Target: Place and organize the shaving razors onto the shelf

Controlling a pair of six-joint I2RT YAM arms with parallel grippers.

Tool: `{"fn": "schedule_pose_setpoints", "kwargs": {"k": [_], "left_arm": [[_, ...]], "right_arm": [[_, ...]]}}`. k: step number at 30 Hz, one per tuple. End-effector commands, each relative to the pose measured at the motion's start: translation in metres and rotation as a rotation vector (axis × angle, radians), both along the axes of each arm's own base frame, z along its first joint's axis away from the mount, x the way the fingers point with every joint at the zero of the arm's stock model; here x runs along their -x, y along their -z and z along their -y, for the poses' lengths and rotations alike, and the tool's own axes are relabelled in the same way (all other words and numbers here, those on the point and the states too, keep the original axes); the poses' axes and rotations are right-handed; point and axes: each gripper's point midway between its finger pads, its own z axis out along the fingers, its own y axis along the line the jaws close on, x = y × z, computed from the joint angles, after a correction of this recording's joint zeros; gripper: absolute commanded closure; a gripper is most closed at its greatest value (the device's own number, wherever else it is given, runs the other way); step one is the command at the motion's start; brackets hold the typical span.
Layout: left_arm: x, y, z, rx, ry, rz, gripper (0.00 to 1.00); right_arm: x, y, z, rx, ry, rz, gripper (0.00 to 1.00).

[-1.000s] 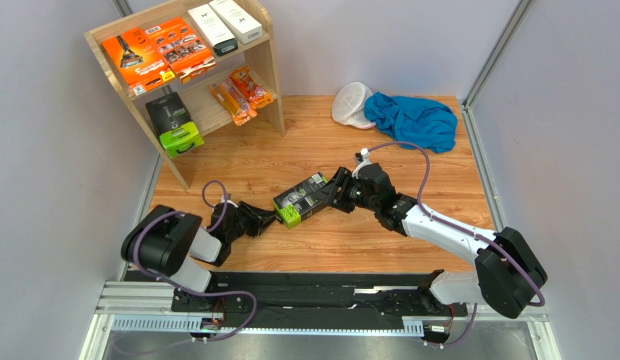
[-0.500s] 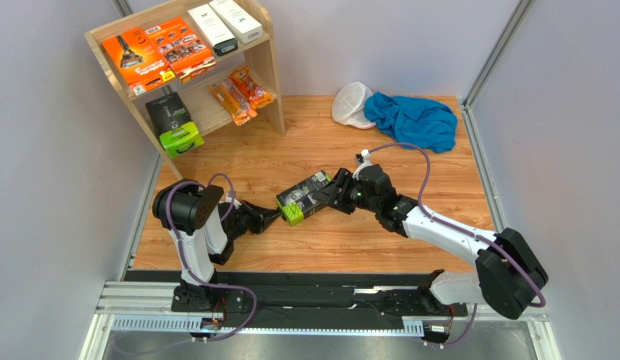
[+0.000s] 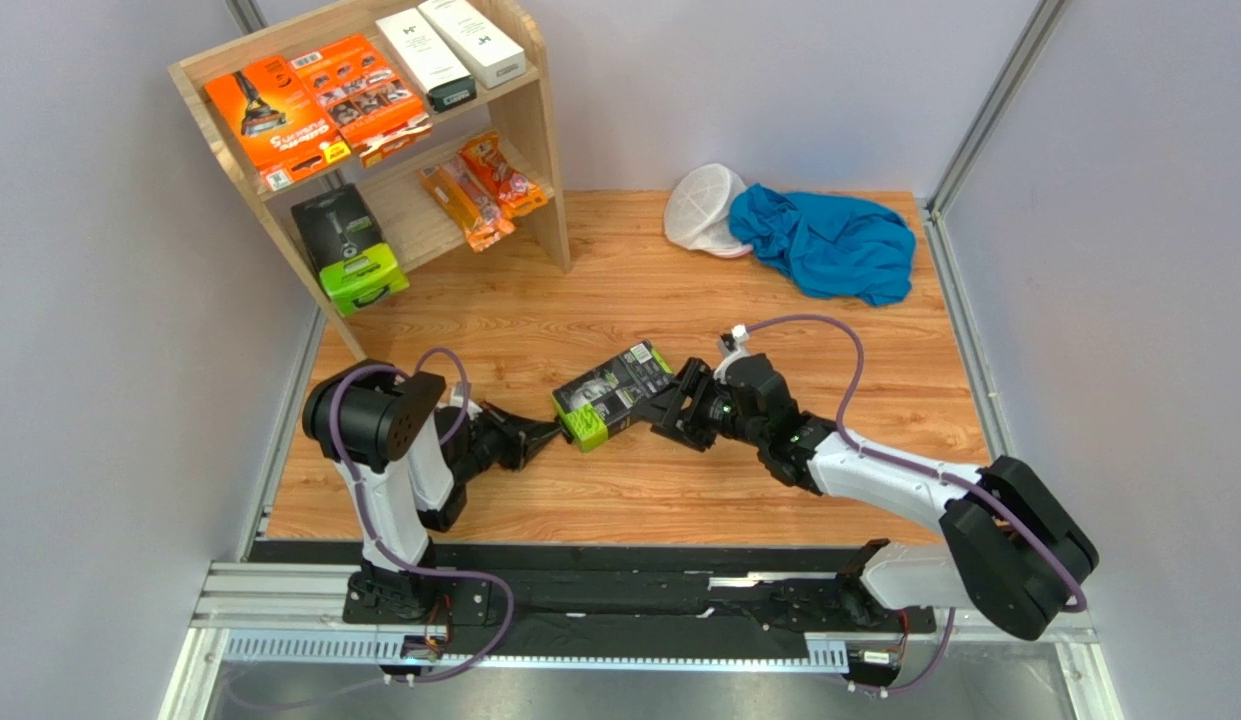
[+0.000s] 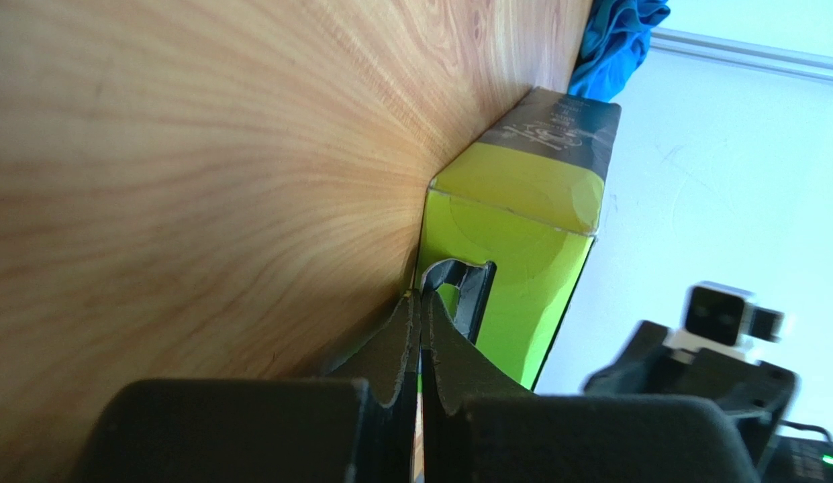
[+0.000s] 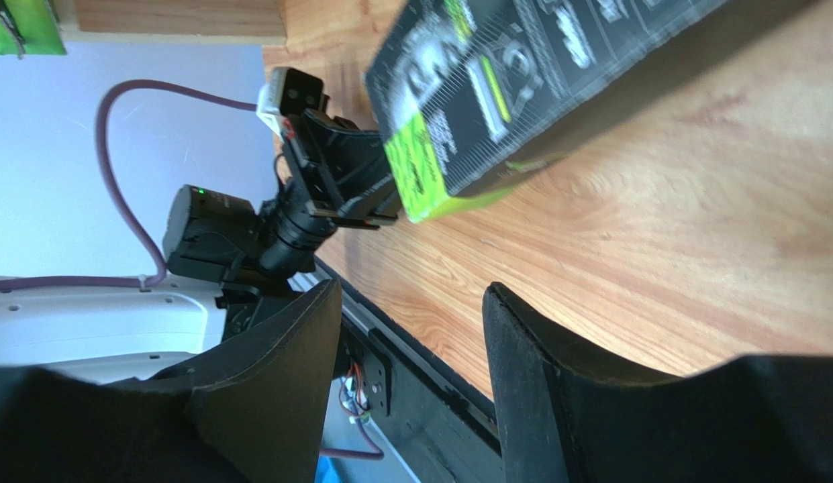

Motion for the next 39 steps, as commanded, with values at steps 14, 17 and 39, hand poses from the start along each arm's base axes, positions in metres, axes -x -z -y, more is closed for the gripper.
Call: {"fn": "schedule_pose_setpoints", "kwargs": {"k": [14, 17, 39], "left_arm": [[0.039, -0.046, 0.005, 0.042, 0.11, 0.127, 1.0], [0.039, -0.057, 0.006, 0.027, 0.124, 0.147, 1.0], [0.052, -0.08, -0.013, -0.206, 0.129, 0.176, 1.0]], "right_arm": [[0.015, 0.007, -0.034, -0.315, -0.007, -0.069, 0.25], [0.015, 0.018, -0.034, -0.335, 0.014, -0.101, 0.23], [0.009, -0.013, -0.07, -0.608, -0.005, -0.006, 0.22]]}}
